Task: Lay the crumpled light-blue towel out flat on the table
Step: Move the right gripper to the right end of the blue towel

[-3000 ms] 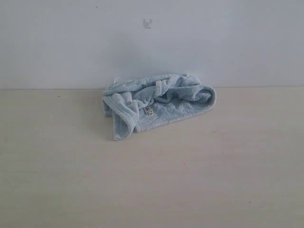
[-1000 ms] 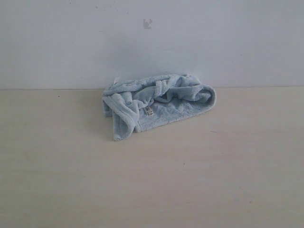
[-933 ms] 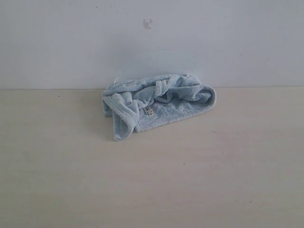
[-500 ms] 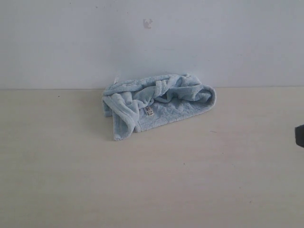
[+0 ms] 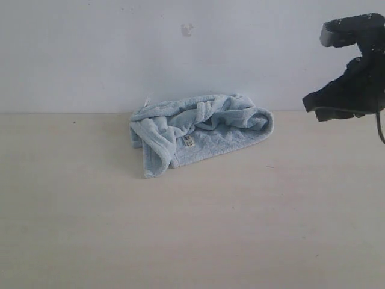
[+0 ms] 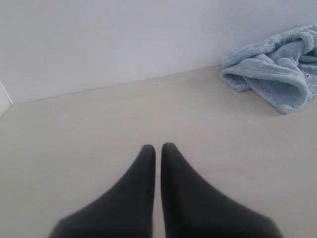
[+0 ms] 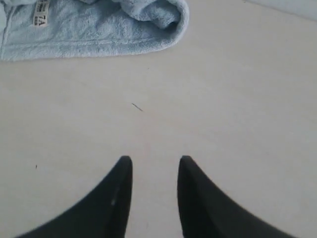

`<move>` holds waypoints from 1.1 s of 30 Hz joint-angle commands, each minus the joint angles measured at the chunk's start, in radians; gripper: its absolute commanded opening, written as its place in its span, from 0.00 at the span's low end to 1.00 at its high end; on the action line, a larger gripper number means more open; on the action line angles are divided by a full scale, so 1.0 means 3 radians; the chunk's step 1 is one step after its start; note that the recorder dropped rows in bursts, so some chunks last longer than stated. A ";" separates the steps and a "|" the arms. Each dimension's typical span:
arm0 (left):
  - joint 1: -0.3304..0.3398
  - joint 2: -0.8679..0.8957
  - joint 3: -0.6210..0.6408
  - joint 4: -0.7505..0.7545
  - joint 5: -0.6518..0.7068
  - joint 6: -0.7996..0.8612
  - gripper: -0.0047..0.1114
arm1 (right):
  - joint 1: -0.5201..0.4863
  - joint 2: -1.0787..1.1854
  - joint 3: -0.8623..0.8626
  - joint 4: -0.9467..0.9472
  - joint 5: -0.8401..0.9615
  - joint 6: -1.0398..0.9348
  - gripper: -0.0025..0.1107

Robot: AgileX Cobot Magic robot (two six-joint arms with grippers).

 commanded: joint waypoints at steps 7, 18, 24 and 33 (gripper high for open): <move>0.0013 -0.0004 0.0011 -0.0007 -0.0034 0.0014 0.08 | -0.0195 0.2075 -0.2168 0.1167 0.0299 -0.0638 0.58; 0.0013 -0.0004 0.0011 -0.0007 -0.0028 0.0014 0.08 | -0.0066 0.3111 -0.3534 0.0516 0.0537 -0.0731 0.57; 0.0013 -0.0004 0.0011 -0.0007 -0.0028 0.0014 0.08 | -0.0066 0.3278 -0.3540 0.0421 0.0476 -0.0772 0.57; 0.0013 -0.0004 0.0011 -0.0007 -0.0028 0.0014 0.08 | -0.0066 0.3375 -0.3540 0.0194 0.0314 -0.0848 0.34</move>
